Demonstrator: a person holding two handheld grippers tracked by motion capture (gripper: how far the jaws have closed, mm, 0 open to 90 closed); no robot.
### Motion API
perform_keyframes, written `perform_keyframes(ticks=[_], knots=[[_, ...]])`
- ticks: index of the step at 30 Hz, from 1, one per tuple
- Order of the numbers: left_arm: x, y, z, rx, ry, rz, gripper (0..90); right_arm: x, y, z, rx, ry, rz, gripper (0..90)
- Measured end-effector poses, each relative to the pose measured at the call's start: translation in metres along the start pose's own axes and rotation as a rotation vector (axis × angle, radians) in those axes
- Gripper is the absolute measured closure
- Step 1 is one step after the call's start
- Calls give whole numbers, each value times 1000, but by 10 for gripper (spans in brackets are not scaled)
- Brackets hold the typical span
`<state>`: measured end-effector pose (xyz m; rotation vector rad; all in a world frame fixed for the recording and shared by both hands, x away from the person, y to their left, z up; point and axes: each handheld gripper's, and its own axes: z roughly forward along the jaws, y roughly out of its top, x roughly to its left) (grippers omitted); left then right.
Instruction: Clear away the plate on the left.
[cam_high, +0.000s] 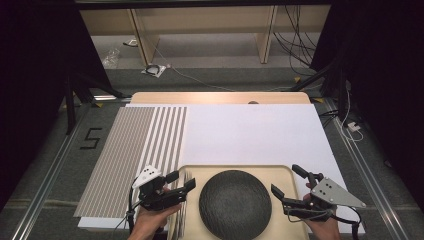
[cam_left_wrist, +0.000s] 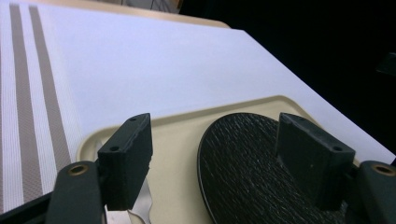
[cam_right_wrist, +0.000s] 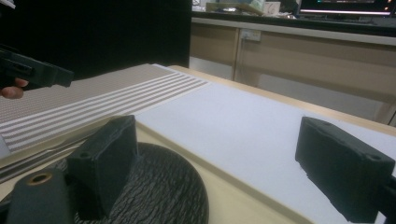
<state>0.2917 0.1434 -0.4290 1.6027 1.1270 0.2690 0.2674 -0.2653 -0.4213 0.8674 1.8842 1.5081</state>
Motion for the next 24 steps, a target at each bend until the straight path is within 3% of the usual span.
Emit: perform_keyframes(ticks=[6,10,13,24], knots=[[1,2,-3,-31,-27,50,265,0,0,-1,0,-1,1,138],[3,4,-7,-52,-34,124,263,0,0,-1,1,1,0,138],[5,5,-10,-66,-52,135,258,0,0,-1,-2,1,2,138],[9,5,-17,-110,-49,204,226,-1,0,-1,-6,2,13,138]])
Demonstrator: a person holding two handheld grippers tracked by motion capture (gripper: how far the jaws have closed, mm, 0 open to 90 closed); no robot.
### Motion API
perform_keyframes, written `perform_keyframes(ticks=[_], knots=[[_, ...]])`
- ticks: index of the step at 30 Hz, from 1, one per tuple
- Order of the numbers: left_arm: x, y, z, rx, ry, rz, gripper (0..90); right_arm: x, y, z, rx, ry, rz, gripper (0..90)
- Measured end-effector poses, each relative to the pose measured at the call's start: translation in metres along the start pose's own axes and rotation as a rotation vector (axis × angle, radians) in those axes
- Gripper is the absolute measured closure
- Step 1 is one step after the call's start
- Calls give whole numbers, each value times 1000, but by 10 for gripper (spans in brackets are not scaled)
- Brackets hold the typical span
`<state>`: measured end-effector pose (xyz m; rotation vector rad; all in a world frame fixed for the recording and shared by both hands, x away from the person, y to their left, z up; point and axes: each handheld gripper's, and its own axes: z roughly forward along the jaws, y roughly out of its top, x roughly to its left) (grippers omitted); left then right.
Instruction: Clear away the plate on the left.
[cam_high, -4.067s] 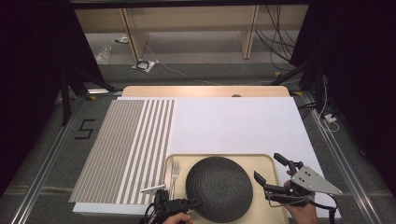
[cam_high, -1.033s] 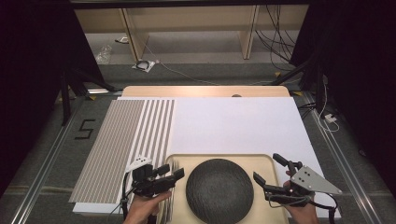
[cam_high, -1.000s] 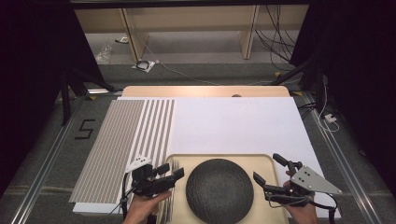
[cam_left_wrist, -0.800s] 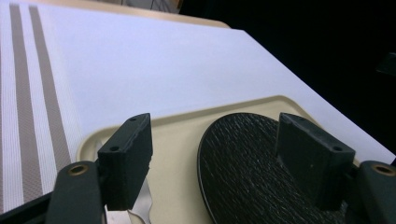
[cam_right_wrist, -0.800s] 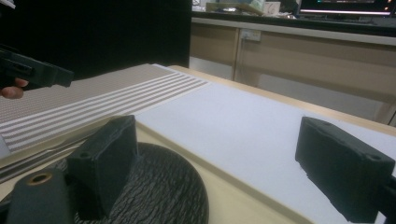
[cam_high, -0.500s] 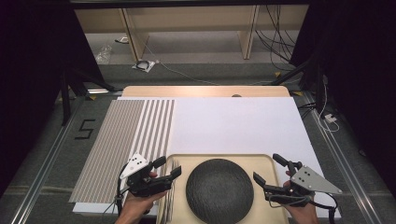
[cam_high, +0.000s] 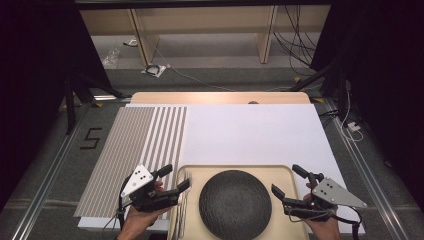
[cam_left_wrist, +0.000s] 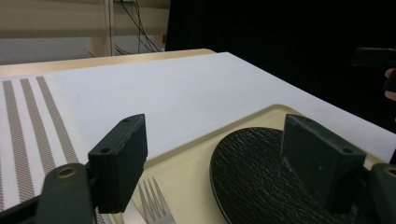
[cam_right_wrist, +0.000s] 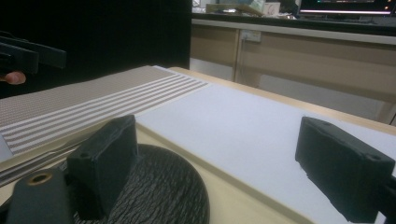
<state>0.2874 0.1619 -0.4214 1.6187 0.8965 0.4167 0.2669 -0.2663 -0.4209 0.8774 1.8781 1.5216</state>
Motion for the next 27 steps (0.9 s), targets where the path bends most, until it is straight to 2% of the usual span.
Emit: perform_keyframes(ticks=[4,11,15,18,27], knots=[[2,0,-3,-25,-6,4,212,-1,0,0,1,0,1,138],[0,-2,-6,-50,3,65,182,-1,0,0,-1,-1,1,138],[1,-3,-7,-55,2,66,169,0,0,0,-1,0,0,138],[0,-4,-7,-57,22,92,162,-1,0,0,-3,-1,1,138],[1,-5,-7,-63,19,84,161,-1,0,0,-2,-2,1,138]])
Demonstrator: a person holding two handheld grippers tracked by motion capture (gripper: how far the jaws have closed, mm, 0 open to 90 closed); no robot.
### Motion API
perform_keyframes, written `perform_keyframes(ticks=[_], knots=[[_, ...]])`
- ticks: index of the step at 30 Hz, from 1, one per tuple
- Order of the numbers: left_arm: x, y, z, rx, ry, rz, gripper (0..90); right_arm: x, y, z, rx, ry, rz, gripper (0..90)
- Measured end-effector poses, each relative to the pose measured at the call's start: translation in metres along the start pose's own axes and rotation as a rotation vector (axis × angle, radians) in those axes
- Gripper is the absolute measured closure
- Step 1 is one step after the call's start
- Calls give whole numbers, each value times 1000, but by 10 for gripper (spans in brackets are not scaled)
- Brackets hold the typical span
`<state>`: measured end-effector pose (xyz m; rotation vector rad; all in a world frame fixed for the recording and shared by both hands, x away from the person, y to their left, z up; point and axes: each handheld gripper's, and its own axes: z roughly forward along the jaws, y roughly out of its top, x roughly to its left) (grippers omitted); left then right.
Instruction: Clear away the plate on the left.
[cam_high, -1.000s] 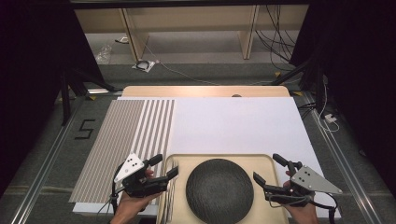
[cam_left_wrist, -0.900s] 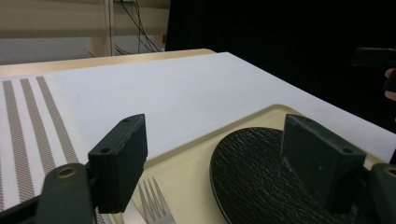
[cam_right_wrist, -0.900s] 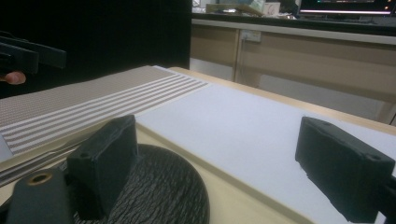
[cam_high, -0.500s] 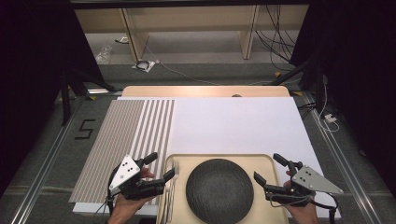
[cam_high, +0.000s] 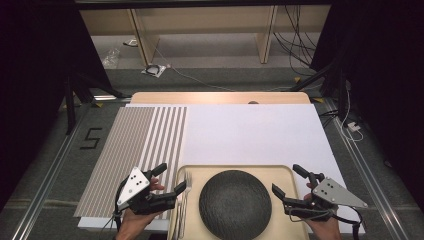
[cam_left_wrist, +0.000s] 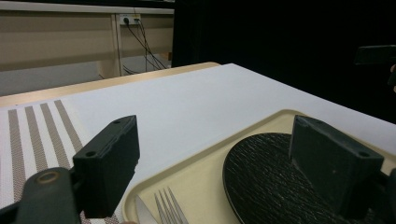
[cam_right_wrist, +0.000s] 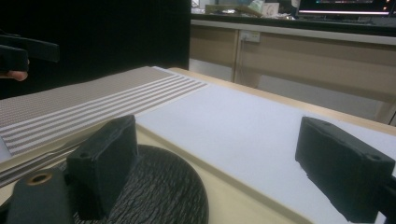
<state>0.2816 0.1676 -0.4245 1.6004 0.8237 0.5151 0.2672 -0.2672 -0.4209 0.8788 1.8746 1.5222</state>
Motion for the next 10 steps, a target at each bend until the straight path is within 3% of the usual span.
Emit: perform_keyframes(ticks=[10], knots=[[2,-1,0,0,7,-4,160,0,0,0,-1,-1,-3,138]])
